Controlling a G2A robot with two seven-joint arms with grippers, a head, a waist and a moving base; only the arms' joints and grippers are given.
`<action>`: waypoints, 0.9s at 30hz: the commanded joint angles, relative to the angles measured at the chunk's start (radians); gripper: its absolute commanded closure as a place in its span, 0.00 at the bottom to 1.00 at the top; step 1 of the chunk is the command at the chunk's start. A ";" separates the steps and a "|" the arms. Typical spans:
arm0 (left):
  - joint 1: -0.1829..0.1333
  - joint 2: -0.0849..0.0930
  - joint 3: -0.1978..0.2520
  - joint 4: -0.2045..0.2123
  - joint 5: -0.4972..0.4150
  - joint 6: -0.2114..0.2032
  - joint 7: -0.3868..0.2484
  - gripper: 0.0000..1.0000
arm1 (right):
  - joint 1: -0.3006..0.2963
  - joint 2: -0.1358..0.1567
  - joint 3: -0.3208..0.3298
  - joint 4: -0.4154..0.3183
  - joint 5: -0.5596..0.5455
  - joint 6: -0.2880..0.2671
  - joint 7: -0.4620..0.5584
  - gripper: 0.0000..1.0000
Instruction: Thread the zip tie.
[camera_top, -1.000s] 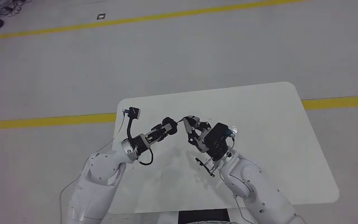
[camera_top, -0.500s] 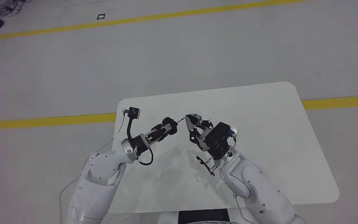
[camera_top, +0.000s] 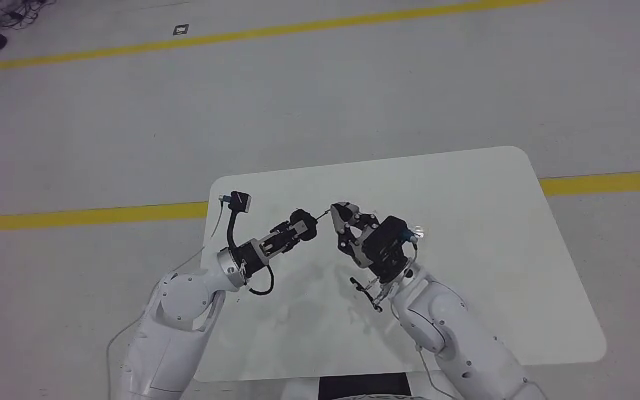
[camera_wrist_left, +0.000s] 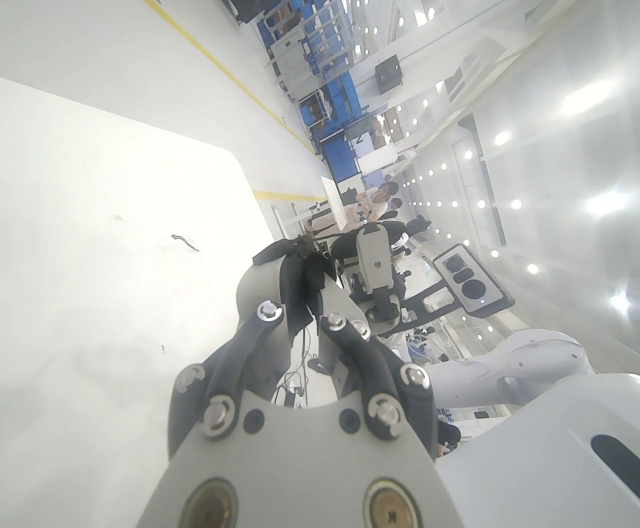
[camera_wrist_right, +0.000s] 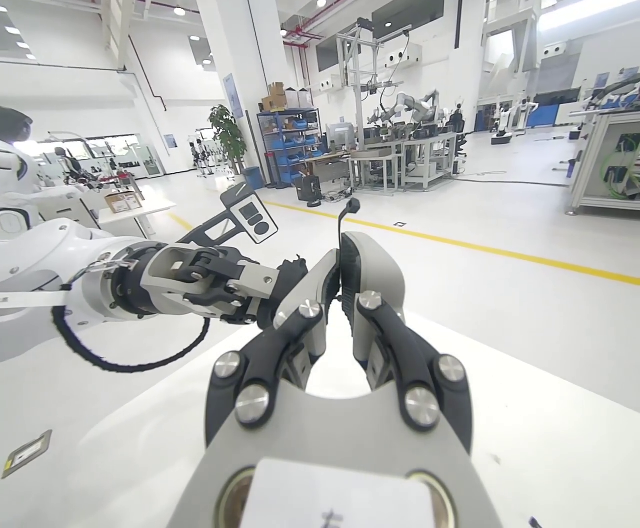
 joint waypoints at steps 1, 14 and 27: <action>0.000 0.000 0.000 0.000 0.000 0.000 0.000 1.00 | 0.001 0.000 0.000 0.001 0.000 0.003 0.000 1.00; 0.000 0.000 0.000 0.000 0.000 0.000 0.000 1.00 | -0.014 0.009 0.019 -0.016 -0.005 -0.015 -0.015 1.00; 0.000 0.000 0.000 0.000 0.000 0.000 0.000 1.00 | -0.007 0.012 0.006 -0.007 -0.005 -0.012 -0.005 1.00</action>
